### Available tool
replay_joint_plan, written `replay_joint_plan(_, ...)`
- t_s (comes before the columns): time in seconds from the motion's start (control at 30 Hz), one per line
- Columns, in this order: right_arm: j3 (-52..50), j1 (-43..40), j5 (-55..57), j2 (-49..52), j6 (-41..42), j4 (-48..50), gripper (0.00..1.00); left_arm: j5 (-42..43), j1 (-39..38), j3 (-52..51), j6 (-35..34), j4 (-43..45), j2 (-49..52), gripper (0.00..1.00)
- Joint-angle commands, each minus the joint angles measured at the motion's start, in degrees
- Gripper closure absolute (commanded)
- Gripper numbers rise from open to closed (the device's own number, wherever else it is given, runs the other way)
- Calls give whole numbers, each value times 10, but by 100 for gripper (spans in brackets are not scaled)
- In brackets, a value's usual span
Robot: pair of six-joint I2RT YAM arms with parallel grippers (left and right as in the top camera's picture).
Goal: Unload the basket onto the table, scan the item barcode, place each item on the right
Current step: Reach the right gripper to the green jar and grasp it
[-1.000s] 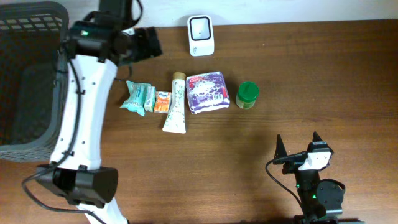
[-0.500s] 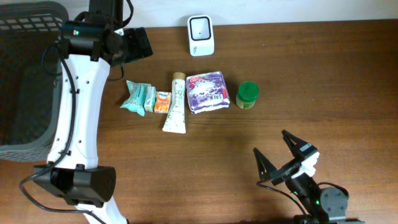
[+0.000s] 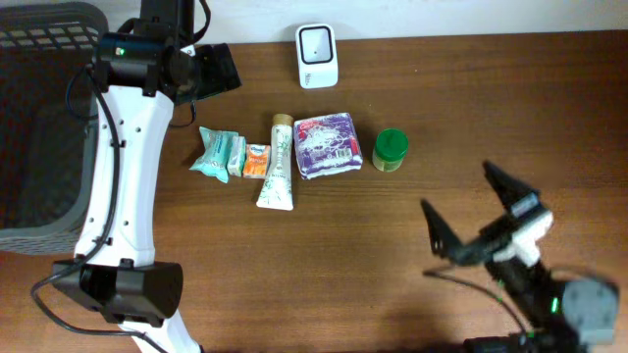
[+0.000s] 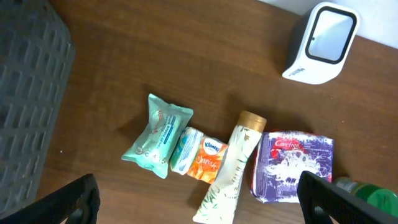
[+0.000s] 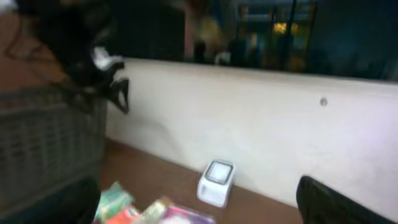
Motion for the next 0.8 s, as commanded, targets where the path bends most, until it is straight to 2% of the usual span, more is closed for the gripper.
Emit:
replay_joint_plan(0.0,168,-2,7,189,-100,-134,1,-7,4,2,9,1,0,1)
replay_joint_plan(0.13,383,-2,7,394,-172,-334,1,-7,4,2,9,1,0,1)
replay_joint_plan(0.27,654,-2,18,628,-315,-584,1,-7,4,2,9,1,0,1)
replay_joint_plan(0.37,750,-1,27,736,-409,-682,1,-7,4,2,9,1,0,1)
replay_joint_plan(0.5,764,-1,89,823,-416,-664,1,-7,4,2,9,1,0,1)
replay_joint_plan(0.6,763,0,64,849,-408,-620,1,-7,4,2,9,1,0,1)
replay_joint_plan(0.77,762,19,57,896,-308,-600,2,-7,4,2,9,1,0,1)
